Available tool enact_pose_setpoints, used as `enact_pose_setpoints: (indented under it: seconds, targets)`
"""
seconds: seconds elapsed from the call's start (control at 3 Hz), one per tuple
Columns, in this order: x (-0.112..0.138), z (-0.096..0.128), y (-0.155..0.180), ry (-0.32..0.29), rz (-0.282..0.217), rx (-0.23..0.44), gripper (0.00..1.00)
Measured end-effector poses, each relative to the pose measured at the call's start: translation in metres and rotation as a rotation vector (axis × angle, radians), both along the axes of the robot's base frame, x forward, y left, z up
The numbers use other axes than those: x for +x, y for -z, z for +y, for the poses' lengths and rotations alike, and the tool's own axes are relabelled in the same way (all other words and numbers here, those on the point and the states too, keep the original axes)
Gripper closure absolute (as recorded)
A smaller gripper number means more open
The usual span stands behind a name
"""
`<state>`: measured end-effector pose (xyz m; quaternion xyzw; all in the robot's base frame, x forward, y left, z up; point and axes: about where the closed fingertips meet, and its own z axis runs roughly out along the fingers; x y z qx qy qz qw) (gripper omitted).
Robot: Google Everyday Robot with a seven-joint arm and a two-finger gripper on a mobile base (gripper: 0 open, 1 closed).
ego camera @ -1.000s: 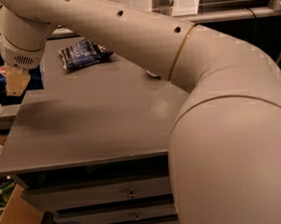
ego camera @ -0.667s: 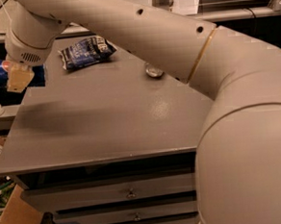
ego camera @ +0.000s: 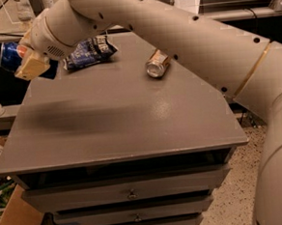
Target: Pick pepsi can
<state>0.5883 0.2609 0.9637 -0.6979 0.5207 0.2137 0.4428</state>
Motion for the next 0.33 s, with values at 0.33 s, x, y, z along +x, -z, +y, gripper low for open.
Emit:
enact_pose_setpoints:
  seconds: [0.33]
  targets:
    - [-0.0004, 0.001, 0.0003, -0.002, 0.0, -0.001, 1.0]
